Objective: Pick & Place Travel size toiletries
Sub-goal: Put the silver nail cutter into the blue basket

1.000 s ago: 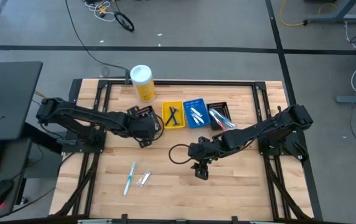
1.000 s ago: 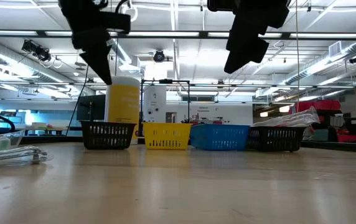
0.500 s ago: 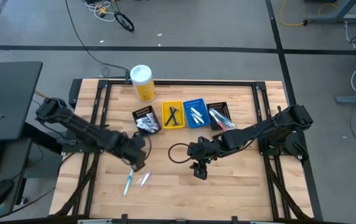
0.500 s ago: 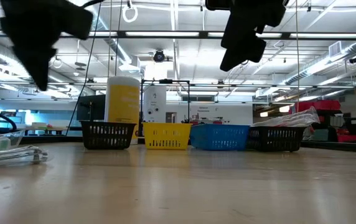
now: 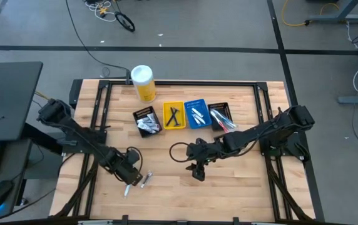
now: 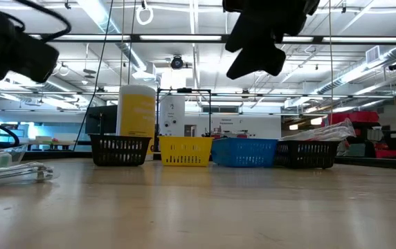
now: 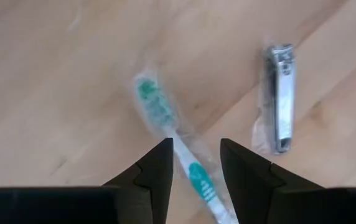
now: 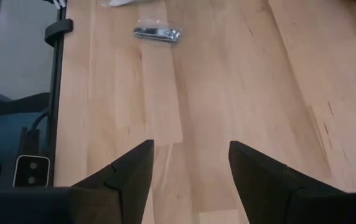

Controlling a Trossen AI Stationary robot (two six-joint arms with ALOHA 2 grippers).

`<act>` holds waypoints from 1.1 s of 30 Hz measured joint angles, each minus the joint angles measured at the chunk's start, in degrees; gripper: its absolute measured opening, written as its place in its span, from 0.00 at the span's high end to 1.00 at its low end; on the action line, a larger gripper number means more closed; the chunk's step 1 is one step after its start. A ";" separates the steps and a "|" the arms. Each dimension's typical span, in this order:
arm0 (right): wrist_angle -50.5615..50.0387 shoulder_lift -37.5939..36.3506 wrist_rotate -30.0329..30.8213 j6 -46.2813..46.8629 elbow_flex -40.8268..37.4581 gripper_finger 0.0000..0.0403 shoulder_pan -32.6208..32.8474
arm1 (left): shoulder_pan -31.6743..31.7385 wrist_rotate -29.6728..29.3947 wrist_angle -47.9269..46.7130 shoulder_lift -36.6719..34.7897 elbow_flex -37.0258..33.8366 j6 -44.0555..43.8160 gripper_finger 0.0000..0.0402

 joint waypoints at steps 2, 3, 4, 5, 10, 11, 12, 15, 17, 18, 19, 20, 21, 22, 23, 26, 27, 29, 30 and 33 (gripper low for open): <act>1.08 0.00 0.00 0.01 -0.84 0.46 -0.02 | -0.66 -0.02 0.93 0.00 -1.24 -1.88 0.65; 2.04 0.00 0.00 0.00 -1.31 0.46 -0.01 | -0.88 -0.02 0.89 0.00 -1.74 -2.88 0.65; 2.83 0.00 0.00 0.00 -1.76 0.46 -0.01 | -0.97 -0.02 0.82 0.00 -2.28 -3.50 0.65; 3.28 0.00 -0.01 0.06 -2.18 0.46 -0.02 | -0.96 -0.01 0.57 0.00 -2.72 -4.14 0.65; 4.57 0.02 0.00 1.46 -3.16 0.46 -0.02 | -0.89 -0.22 0.57 0.00 -3.52 -2.84 0.65; 4.68 0.02 0.00 1.44 -3.16 0.46 -0.02 | -0.88 -0.39 0.66 0.00 -3.53 -1.50 0.65; 4.73 0.02 0.00 1.44 -3.16 0.46 -0.02 | -0.82 -0.69 0.77 0.00 -3.43 -0.14 0.65; 4.99 0.02 -0.01 1.46 -3.16 0.46 -0.02 | -0.74 -2.56 -0.08 -0.20 -1.84 2.76 0.65; 5.05 0.02 0.00 1.44 -3.16 0.46 -0.02 | -0.71 -3.07 -1.02 -0.20 -0.53 3.68 0.65; 5.04 0.02 -0.02 1.46 -3.16 0.46 -0.01 | -0.71 -3.04 -1.19 -0.20 0.03 4.83 0.65; 5.06 0.02 0.00 1.44 -3.16 0.46 -0.02 | -0.72 -3.01 -1.01 -0.20 0.61 5.83 0.65; 5.06 0.02 -0.02 1.44 -3.16 0.46 -0.05 | -0.72 -3.09 -0.75 -0.20 1.19 6.35 0.65; 5.06 0.02 -0.02 1.44 -3.16 0.46 -0.07 | -0.74 -3.36 -0.62 -0.20 1.74 6.41 0.65; 5.06 0.02 -0.02 1.44 -3.16 0.46 -0.06 | -0.74 -3.90 -0.70 -0.20 2.17 6.27 0.64; 5.06 0.02 -0.01 1.44 -3.16 0.46 -0.06 | -0.74 -4.84 -0.64 -0.20 2.55 6.13 0.63; 5.13 0.02 -0.01 1.40 -3.16 0.46 -0.06 | -0.72 -7.87 3.57 -0.05 2.81 7.41 0.60; 5.32 0.02 -0.02 1.38 -3.17 0.46 -0.06 | -0.69 -8.33 5.41 0.29 2.81 8.22 0.59; 5.97 0.02 0.00 1.42 -3.16 0.46 -0.06 | -0.69 -8.20 8.98 1.31 2.81 10.50 0.57; 6.25 0.02 -0.02 1.44 -3.18 0.46 -0.06 | -0.69 -7.76 10.77 2.17 2.81 11.23 0.56; 6.60 0.02 0.00 1.44 -3.16 0.46 0.02 | -0.74 -6.32 14.09 5.69 2.83 11.84 0.54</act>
